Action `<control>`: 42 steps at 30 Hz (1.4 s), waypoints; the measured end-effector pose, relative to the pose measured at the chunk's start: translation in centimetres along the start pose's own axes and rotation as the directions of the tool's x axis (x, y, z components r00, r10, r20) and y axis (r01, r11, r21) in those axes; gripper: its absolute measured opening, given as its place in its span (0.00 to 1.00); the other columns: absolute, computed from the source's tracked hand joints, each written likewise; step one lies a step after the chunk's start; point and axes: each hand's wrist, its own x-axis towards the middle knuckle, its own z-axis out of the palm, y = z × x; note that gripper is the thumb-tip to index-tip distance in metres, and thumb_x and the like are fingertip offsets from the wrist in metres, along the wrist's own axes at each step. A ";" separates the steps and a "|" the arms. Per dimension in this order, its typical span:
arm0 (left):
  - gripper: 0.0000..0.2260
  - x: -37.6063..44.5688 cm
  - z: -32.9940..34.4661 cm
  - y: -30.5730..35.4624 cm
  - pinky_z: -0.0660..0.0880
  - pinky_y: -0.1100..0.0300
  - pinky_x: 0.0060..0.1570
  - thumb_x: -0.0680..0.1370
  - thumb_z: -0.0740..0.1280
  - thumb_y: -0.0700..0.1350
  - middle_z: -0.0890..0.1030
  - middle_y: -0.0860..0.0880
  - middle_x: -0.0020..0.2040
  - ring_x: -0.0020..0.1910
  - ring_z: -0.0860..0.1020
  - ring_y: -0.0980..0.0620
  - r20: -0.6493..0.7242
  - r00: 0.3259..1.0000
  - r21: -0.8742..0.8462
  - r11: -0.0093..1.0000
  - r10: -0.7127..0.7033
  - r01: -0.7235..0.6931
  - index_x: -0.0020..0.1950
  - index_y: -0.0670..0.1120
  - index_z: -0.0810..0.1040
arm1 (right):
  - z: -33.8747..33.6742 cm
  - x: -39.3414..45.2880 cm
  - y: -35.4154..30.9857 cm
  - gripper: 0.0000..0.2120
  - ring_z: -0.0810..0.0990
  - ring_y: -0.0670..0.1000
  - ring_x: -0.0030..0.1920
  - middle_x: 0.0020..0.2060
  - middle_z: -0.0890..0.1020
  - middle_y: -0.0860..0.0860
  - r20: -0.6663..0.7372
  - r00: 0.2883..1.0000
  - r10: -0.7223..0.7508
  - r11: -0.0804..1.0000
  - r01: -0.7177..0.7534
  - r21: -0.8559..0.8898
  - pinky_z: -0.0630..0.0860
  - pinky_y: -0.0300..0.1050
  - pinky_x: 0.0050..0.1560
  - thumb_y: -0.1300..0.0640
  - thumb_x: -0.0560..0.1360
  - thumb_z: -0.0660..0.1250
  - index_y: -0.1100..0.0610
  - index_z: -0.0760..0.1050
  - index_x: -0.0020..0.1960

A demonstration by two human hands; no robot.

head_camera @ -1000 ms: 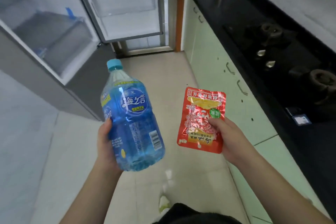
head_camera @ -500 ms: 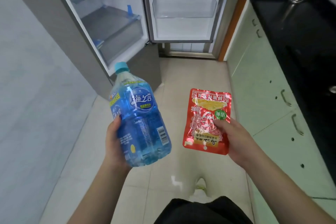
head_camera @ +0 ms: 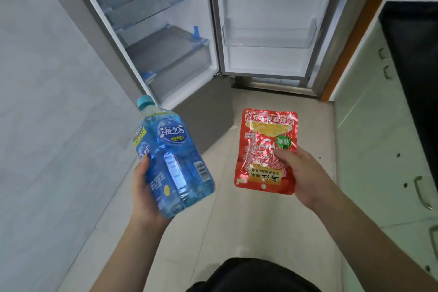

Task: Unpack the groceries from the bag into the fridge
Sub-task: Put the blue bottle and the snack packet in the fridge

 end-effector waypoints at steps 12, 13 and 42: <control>0.29 9.2 -2.2 3.8 0.79 0.46 0.49 0.63 0.76 0.59 0.82 0.45 0.55 0.53 0.81 0.44 -0.015 0.995 -0.019 0.995 0.098 -0.098 0.60 0.47 0.80 | 6.9 11.8 -4.8 0.10 0.85 0.57 0.49 0.49 0.86 0.52 0.161 0.986 0.053 0.988 -0.029 -0.149 0.77 0.60 0.58 0.53 0.78 0.65 0.52 0.76 0.58; 0.28 10.3 -2.6 4.4 0.79 0.47 0.48 0.63 0.76 0.59 0.82 0.45 0.54 0.52 0.82 0.44 -0.017 0.994 -0.007 0.994 0.110 -0.110 0.59 0.47 0.81 | 7.9 13.1 -5.2 0.10 0.85 0.57 0.49 0.49 0.86 0.52 0.173 0.983 0.054 0.985 -0.024 -0.171 0.77 0.61 0.58 0.53 0.78 0.65 0.52 0.76 0.58; 0.28 41.8 2.5 12.6 0.78 0.45 0.53 0.65 0.76 0.57 0.81 0.44 0.55 0.53 0.81 0.43 -0.058 0.972 -0.020 0.974 0.226 -0.228 0.61 0.45 0.79 | 16.2 43.6 -22.7 0.13 0.85 0.56 0.47 0.49 0.86 0.52 0.307 0.947 0.100 0.986 -0.054 -0.156 0.78 0.57 0.53 0.57 0.75 0.68 0.51 0.76 0.60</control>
